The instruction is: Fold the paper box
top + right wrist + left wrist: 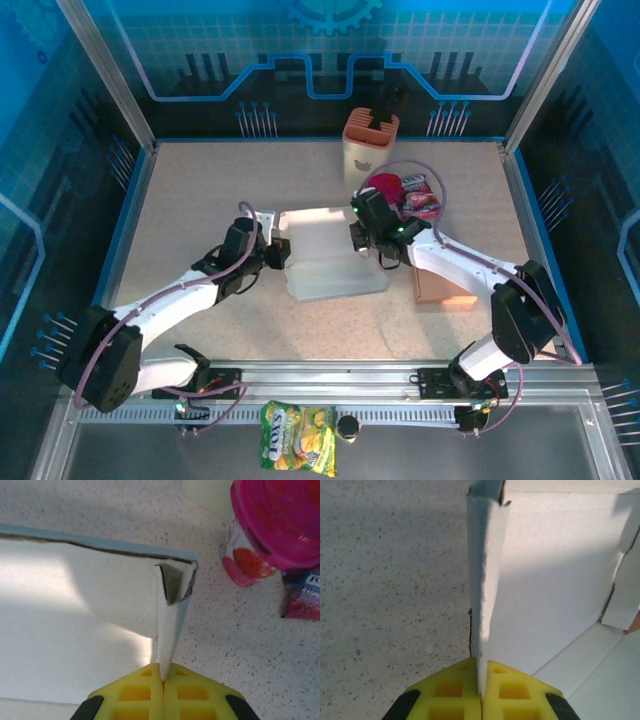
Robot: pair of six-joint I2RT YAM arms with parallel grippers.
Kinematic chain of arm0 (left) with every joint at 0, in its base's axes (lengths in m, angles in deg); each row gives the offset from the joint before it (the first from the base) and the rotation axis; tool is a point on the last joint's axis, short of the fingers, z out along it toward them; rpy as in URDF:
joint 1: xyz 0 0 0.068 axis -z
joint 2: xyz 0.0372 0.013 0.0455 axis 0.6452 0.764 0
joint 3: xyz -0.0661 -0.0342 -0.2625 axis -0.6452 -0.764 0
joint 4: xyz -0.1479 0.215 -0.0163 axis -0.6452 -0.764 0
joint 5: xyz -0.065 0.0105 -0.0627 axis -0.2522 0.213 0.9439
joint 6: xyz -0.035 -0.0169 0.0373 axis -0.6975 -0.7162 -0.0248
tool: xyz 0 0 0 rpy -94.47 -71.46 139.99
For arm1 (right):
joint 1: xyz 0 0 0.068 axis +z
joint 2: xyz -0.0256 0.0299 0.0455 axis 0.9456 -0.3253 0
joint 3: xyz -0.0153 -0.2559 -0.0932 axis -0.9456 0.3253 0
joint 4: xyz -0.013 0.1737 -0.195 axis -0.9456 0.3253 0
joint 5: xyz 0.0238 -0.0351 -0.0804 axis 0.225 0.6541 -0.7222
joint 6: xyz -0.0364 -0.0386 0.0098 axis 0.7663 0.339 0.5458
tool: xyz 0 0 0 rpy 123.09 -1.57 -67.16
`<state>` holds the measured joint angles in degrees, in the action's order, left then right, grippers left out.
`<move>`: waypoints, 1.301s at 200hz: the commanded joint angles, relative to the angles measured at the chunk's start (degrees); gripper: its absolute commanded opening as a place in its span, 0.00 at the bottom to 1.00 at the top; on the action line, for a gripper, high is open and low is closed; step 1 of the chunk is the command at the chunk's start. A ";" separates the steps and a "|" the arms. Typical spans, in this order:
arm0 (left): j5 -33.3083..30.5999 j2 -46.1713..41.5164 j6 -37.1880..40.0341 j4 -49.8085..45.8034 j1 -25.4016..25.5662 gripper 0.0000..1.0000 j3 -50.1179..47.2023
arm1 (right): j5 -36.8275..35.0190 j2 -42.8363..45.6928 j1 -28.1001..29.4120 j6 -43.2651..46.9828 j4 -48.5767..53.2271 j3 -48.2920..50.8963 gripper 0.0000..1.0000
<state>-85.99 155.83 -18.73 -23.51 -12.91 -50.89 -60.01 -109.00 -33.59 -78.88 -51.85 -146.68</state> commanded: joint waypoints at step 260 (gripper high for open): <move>-35.20 12.50 -4.53 -3.20 15.67 0.00 4.17 | -9.81 -12.19 2.84 -12.86 4.10 0.13 0.00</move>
<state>-118.97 169.27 -23.49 -24.19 2.06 -49.27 -61.78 -117.61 -31.88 -88.26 -56.64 -141.94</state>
